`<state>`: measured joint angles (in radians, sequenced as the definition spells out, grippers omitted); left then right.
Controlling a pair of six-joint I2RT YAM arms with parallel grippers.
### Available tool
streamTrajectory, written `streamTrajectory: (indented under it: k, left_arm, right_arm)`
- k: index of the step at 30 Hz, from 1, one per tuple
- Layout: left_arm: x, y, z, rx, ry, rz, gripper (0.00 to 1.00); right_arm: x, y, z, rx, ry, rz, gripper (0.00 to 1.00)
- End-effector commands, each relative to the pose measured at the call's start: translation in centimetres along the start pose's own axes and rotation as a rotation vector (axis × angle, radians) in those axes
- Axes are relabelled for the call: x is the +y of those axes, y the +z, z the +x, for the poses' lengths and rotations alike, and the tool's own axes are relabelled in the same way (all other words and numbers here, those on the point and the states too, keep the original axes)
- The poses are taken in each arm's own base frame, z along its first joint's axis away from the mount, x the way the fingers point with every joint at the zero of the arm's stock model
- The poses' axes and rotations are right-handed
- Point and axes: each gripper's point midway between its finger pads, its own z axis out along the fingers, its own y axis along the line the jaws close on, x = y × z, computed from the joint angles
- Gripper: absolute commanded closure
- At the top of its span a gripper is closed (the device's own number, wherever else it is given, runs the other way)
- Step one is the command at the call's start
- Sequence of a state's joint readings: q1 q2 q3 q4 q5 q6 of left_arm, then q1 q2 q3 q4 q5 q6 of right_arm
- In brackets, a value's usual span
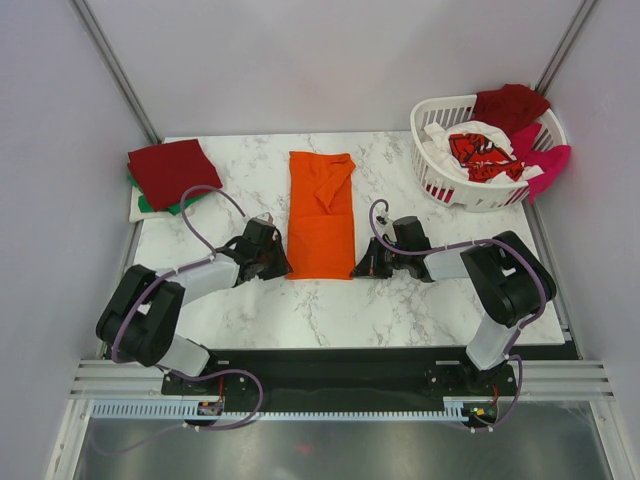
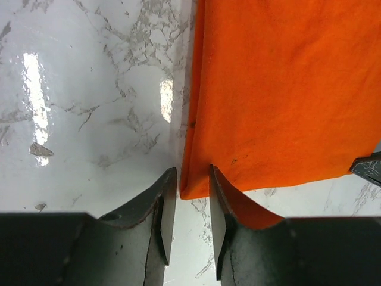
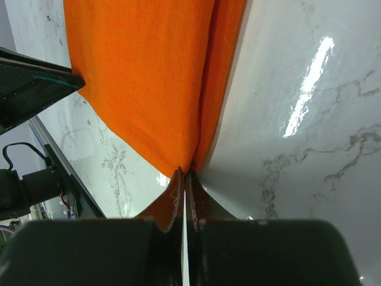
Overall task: Fold and stack the t-shirts
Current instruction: Fold the tshirt
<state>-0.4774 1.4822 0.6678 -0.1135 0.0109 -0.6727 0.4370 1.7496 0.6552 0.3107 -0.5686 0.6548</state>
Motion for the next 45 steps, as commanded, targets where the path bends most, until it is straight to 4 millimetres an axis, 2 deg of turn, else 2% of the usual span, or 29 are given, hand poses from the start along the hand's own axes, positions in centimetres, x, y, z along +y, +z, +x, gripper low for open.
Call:
streamTrajectory:
  k: [1,7,11,19,22,26,30,31,32,33,37,41,45]
  left_arm:
    - [1.5,0.0,2.7,0.078,-0.035,-0.031,0.64]
    - [1.6,-1.0,3.7,0.086,-0.048,-0.003,0.61]
    - [2.0,-0.9,4.5,0.102,-0.049,-0.014,0.59]
    - [2.1,-0.3,3.8,0.090,-0.045,-0.033,0.61]
    - [2.0,0.0,3.7,0.093,-0.042,-0.035,0.64]
    - [2.0,0.2,3.8,0.101,-0.040,-0.034,0.81]
    - [2.0,0.2,3.8,0.097,-0.038,-0.035,0.86]
    - [2.0,0.1,3.7,0.095,-0.038,-0.033,0.89]
    - [2.0,0.1,3.8,0.095,-0.038,-0.033,0.96]
    - [1.9,0.1,3.7,0.093,-0.036,-0.030,0.98]
    - [1.4,-0.5,3.7,0.087,-0.032,-0.001,0.98]
    - [-0.1,-2.3,3.6,0.065,-0.049,0.072,0.98]
    - [-0.9,-3.8,4.4,0.072,-0.065,0.107,0.98]
  right_arm:
    - [-3.2,0.0,3.1,0.082,0.019,0.115,1.00]
    - [-3.1,0.1,3.1,0.081,0.021,0.112,1.00]
    - [-3.2,0.2,3.1,0.082,0.026,0.111,1.00]
    - [-3.0,0.2,3.0,0.084,0.023,0.107,1.00]
    - [-3.2,0.2,3.0,0.086,0.023,0.111,1.00]
    - [-3.2,0.2,3.0,0.086,0.024,0.113,1.00]
    - [-3.2,0.3,3.1,0.089,0.023,0.110,1.00]
    - [-3.2,0.3,3.1,0.090,0.024,0.111,1.00]
    - [-3.2,0.3,3.1,0.090,0.025,0.111,1.00]
    - [-3.2,0.3,3.1,0.089,0.026,0.109,1.00]
    - [-2.9,-0.1,3.2,0.085,0.022,0.104,1.00]
    - [-2.6,-0.8,3.5,0.082,0.023,0.106,1.00]
    - [-2.0,-1.8,3.7,0.072,0.014,0.100,1.00]
